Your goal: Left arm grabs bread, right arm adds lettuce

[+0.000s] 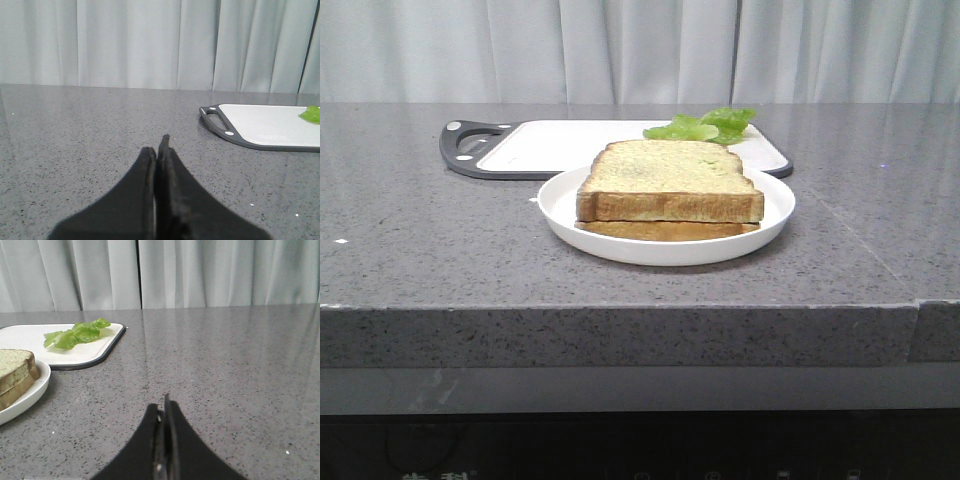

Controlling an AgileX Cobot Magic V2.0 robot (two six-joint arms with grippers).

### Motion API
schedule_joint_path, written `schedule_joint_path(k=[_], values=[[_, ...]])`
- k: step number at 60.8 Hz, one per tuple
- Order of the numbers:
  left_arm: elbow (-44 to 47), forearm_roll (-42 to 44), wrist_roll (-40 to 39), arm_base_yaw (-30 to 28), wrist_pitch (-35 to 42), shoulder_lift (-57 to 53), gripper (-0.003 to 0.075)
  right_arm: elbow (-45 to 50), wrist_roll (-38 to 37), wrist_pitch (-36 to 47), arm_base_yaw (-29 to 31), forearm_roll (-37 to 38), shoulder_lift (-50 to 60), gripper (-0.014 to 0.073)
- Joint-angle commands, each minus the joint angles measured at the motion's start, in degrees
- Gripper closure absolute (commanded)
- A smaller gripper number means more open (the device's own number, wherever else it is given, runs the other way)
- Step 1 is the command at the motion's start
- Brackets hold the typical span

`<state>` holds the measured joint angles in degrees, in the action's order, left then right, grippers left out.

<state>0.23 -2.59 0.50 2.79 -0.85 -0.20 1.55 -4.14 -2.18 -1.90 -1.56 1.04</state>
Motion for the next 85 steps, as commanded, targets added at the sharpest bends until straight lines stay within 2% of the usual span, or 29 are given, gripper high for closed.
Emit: schedule_joint_path(k=[1, 50, 59, 68, 85], values=[[0.3, -0.5, -0.2, -0.1, 4.5, -1.0, 0.0741, -0.2, -0.1, 4.4, 0.0, -0.2, 0.7, 0.0711], [0.3, -0.9, -0.2, -0.1, 4.8, -1.0, 0.0741, -0.2, -0.1, 5.6, 0.0, -0.2, 0.7, 0.0711], [-1.6, -8.1, -0.2, -0.1, 4.5, -1.0, 0.0741, -1.9, -0.1, 5.9, 0.0, -0.2, 0.7, 0.0711], [-8.0, -8.9, -0.2, -0.1, -1.3, -1.0, 0.0741, -8.9, -0.1, 0.1, 0.0, -0.2, 0.7, 0.0711], [-26.2, -4.5, -0.2, -0.1, -17.7, 5.6, 0.0741, -29.1, -0.1, -18.3, 0.0, -0.2, -6.3, 0.0711]])
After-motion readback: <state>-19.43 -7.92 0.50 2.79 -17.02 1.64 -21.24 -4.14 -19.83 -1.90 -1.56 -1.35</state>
